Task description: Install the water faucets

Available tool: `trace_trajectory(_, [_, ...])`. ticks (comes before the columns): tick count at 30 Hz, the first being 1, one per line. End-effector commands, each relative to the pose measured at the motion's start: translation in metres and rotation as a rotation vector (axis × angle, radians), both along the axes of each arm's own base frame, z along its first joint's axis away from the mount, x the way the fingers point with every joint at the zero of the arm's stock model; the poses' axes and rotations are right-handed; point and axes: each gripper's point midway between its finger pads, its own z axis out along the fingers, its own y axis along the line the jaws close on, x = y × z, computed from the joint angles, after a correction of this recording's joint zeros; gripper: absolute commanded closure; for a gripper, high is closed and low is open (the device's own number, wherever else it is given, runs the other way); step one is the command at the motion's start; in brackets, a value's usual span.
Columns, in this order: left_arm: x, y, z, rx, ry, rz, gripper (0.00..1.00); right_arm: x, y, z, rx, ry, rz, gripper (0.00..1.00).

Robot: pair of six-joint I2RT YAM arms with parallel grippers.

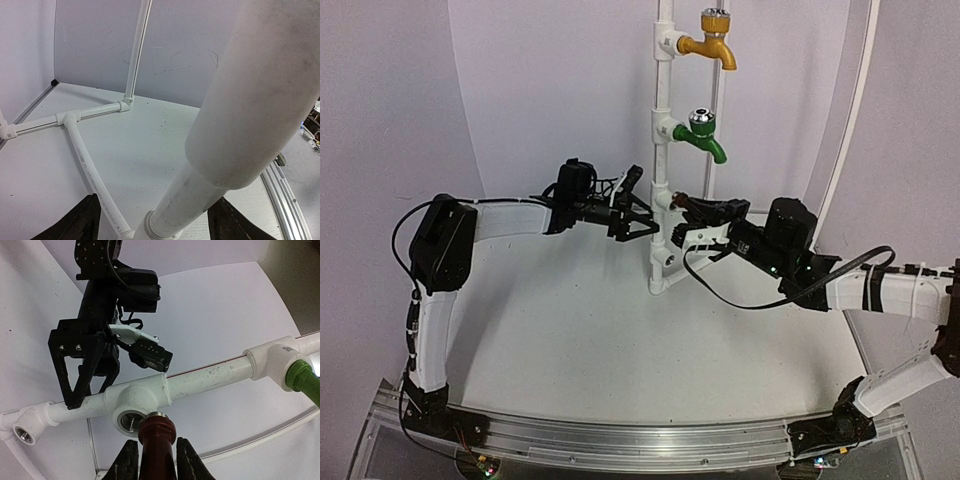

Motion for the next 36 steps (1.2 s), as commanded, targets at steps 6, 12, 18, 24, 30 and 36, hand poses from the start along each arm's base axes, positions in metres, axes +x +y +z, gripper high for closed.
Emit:
trace_trajectory(6, [-0.004, -0.017, 0.022, -0.089, -0.025, -0.055, 0.33, -0.004, -0.008, 0.011, 0.056, -0.054, -0.022, 1.00])
trace_trajectory(12, [-0.001, -0.029, 0.024, -0.109, -0.011, -0.052, 0.45, -0.003, -0.009, 0.017, 0.099, -0.068, -0.029, 1.00])
trace_trajectory(18, [0.000, -0.036, 0.025, -0.114, -0.020, -0.037, 0.58, 0.001, -0.003, 0.016, 0.116, -0.072, -0.017, 1.00])
trace_trajectory(24, [-0.001, -0.037, 0.024, -0.112, -0.025, -0.022, 0.75, 0.001, -0.001, 0.011, 0.121, -0.063, -0.012, 1.00])
trace_trajectory(30, [-0.003, -0.037, 0.022, -0.108, -0.017, -0.031, 0.91, 0.003, -0.003, 0.003, 0.130, -0.056, -0.029, 1.00])
trace_trajectory(36, [-0.006, -0.036, 0.014, -0.096, -0.003, -0.032, 0.97, 0.013, -0.003, 0.008, 0.165, -0.083, -0.067, 1.00])
